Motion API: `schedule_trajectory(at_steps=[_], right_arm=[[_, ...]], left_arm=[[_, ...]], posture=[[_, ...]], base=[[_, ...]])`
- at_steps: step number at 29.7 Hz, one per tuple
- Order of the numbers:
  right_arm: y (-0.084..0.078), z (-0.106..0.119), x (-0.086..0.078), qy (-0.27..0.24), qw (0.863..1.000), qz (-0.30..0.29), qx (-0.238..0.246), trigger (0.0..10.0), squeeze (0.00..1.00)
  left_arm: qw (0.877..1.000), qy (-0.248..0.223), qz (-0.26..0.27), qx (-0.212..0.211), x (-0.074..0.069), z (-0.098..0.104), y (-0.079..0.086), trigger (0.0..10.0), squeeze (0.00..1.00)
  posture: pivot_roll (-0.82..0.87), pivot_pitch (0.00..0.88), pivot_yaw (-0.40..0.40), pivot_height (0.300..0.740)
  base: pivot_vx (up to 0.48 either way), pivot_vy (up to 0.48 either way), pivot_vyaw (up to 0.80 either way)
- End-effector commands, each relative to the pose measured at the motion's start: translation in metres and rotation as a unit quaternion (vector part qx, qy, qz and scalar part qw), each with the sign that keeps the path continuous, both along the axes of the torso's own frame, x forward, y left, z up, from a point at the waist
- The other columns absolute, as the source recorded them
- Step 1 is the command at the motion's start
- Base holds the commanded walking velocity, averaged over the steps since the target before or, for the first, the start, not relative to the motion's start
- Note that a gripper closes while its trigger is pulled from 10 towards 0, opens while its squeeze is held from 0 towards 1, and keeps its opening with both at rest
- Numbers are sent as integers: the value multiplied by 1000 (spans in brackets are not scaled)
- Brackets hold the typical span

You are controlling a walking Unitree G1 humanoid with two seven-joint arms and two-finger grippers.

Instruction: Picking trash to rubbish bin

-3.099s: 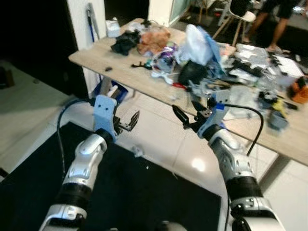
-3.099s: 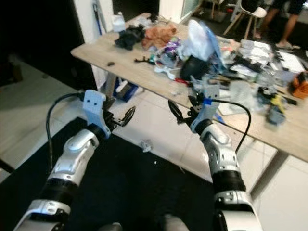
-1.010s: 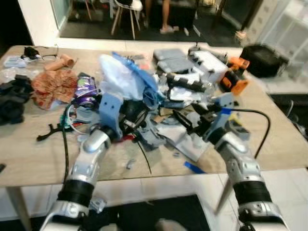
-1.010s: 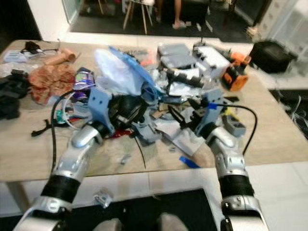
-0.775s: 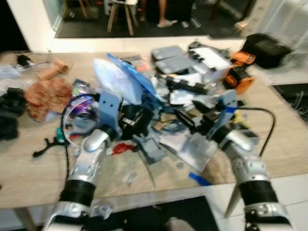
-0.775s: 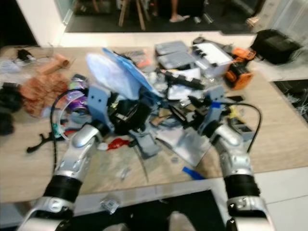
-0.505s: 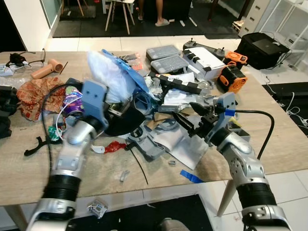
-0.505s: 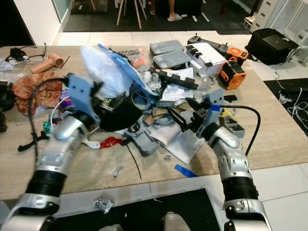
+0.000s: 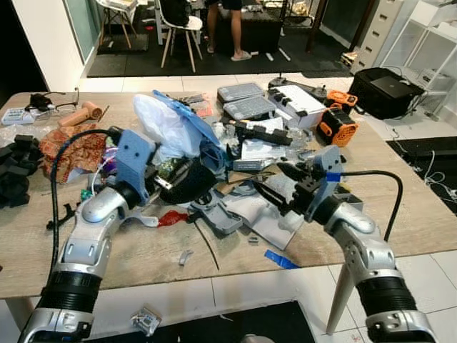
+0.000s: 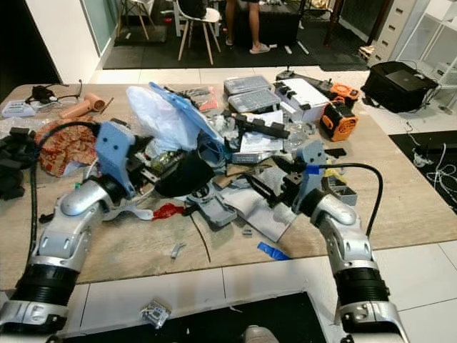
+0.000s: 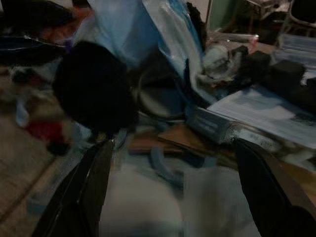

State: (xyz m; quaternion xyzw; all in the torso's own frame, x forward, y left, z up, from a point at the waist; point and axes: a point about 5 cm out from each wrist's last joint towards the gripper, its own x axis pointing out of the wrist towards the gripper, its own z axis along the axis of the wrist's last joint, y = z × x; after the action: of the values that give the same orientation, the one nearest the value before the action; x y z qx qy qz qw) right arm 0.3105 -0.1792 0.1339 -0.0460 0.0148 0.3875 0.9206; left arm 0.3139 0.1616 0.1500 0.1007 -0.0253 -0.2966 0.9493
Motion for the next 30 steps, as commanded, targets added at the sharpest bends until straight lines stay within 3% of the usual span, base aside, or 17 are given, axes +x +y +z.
schedule_trajectory(at_steps=[1, 8, 17, 20, 21, 30], right_arm=[[0, -2, -5, 12, 999, 31, -31, 10000, 0], [-2, -5, -17, 35, 993, 93, -63, 10000, 0], [1, -7, -32, 55, 984, 153, -77, 10000, 0], [1, -8, -32, 56, 983, 154, -82, 10000, 0], [1, -9, -31, 53, 984, 150, -83, 10000, 0], [1, -9, -29, 50, 985, 144, -84, 10000, 0]], left_arm=[[1000, 13, -12, 8, -1, -4, -6, 10000, 0], [1000, 16, -18, 12, 0, -6, -17, 10000, 0], [999, 23, 21, 17, 5, -6, -6, 10000, 0], [999, 39, 27, -5, 5, -7, -5, 10000, 0], [998, 52, 24, -30, 5, -8, -8, 10000, 0], [994, 93, 4, -48, 2, -19, -21, 10000, 0]], posture=[[-72, 0, -41, 740], [-75, 0, -37, 740], [-70, 0, -36, 740], [-70, 0, -36, 740], [-71, 0, -36, 740], [-72, 0, -35, 740]], base=[[0, 0, 0], [0, 0, 0], [0, 0, 0], [0, 0, 0], [0, 0, 0], [0, 0, 0]])
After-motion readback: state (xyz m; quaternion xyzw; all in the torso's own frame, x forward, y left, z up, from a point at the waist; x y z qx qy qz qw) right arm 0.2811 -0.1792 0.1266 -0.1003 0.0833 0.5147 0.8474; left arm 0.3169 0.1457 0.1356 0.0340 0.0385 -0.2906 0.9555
